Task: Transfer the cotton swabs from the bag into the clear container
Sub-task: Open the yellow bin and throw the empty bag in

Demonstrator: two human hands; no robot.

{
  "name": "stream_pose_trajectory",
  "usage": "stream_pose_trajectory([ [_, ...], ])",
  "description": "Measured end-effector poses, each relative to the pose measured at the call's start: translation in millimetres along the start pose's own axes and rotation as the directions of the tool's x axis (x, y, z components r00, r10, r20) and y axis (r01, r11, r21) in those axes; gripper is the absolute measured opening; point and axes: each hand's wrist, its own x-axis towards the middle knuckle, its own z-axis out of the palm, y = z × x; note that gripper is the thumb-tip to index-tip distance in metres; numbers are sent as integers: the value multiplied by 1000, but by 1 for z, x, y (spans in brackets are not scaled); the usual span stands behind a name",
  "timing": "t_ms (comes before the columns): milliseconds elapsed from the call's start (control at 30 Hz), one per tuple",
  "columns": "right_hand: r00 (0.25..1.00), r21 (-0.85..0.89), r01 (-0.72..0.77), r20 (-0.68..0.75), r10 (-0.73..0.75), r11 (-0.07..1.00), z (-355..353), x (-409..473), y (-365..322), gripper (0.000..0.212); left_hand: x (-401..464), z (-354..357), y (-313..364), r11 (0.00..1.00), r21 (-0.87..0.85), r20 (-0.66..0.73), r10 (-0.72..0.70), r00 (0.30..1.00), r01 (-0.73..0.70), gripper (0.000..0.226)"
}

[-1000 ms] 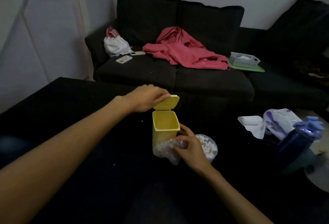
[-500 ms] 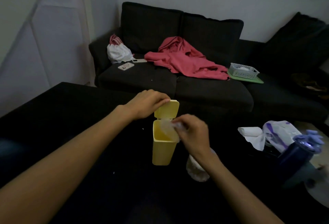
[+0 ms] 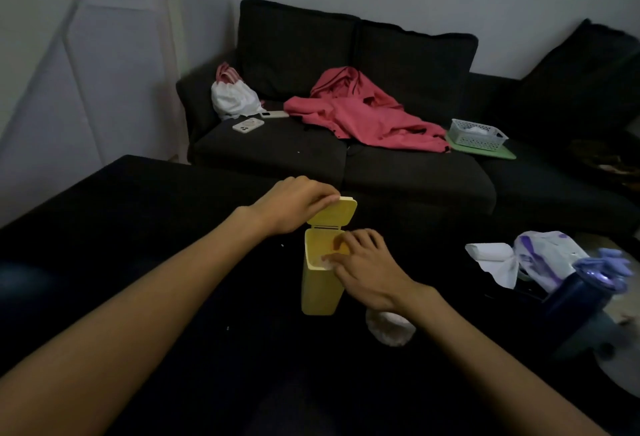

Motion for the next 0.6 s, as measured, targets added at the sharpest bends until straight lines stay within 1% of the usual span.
stream_pose_trajectory([
  [67,998,-12,-38,-50,37,999,-5,7,-1,39,-2,-1,1,1000,5,10,7,1000,-7,33],
  [100,995,44,-61,-78,64,997,-6,10,-1,35,-3,-1,1,1000,6,16,11,1000,-12,33],
  [133,987,151,-99,-110,116,984,-6,14,1,28,-3,-1,2,1000,5,22,16,1000,-16,33],
  [200,949,360,-194,-166,267,913,-7,18,1,14,-2,1,3,1000,8,26,23,999,-23,33],
  [233,930,398,-226,-185,319,889,-7,21,-1,11,-3,2,4,1000,9,25,22,999,-22,33],
  [267,922,386,-250,-183,340,888,-5,24,-3,9,-2,3,4,1000,7,25,18,1000,-19,33],
  [300,930,352,-258,-163,331,900,-3,26,-5,9,-1,4,4,1000,5,27,14,1000,-14,33],
  [367,963,277,-218,-96,252,936,0,28,-8,20,-1,5,5,1000,4,28,3,1000,-3,34],
  [400,973,276,-196,-60,221,941,0,26,-7,25,-3,6,5,1000,0,27,1,1000,-1,34],
  [467,983,354,-160,-33,183,921,-3,15,-1,28,-8,9,4,1000,-28,19,6,1000,-5,34],
  [500,983,408,-136,-56,174,903,-3,6,2,27,-12,11,4,999,-50,23,13,1000,-11,34],
  [533,979,446,-110,-107,175,888,-3,-5,4,25,-17,15,4,997,-75,41,17,999,-14,34],
  [567,961,471,-93,-187,202,877,0,-16,5,22,-22,19,3,995,-98,63,22,998,-15,34],
  [600,925,507,-97,-271,265,856,4,-27,8,21,-28,25,3,994,-112,91,20,996,-9,34],
])
